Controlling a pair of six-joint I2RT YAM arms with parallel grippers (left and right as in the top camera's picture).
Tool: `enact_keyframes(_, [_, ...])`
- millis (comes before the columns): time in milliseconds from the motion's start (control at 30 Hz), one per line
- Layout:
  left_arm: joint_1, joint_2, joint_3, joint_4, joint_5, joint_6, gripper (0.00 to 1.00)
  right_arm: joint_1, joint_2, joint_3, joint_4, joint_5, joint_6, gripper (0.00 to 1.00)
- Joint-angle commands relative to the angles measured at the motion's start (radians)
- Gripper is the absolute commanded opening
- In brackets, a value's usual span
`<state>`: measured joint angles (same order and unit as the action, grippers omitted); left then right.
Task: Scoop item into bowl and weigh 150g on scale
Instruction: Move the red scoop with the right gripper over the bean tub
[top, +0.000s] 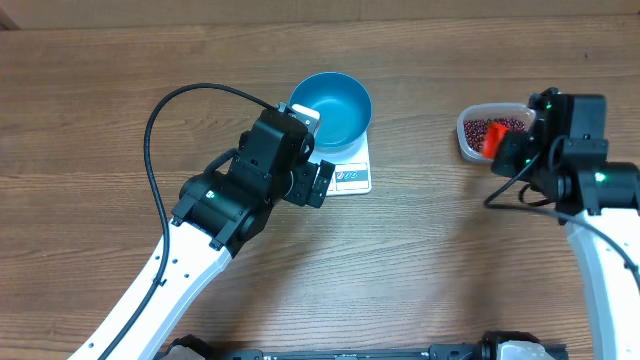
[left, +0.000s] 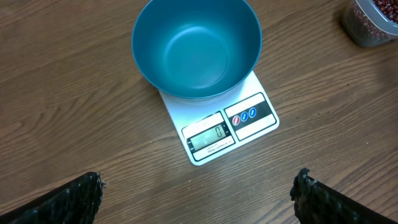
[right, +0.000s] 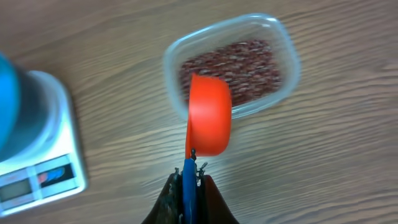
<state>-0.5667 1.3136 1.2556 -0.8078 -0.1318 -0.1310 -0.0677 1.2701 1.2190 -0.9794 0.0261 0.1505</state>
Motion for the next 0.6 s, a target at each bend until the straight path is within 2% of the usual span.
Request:
enact_keyframes(0, [0.005, -0.011, 0.016, 0.003, -0.009, 0.004, 1.0, -0.059, 0.023, 0.033, 0.029, 0.025, -0.076, 0.04])
enact_keyframes(233, [0.005, -0.011, 0.016, 0.003, -0.009, 0.004, 1.0, -0.092, 0.045, 0.033, 0.112, 0.025, -0.202, 0.04])
enact_keyframes(567, [0.005, -0.011, 0.016, 0.003, -0.009, 0.004, 1.0, -0.092, 0.08, 0.031, 0.148, 0.025, -0.245, 0.04])
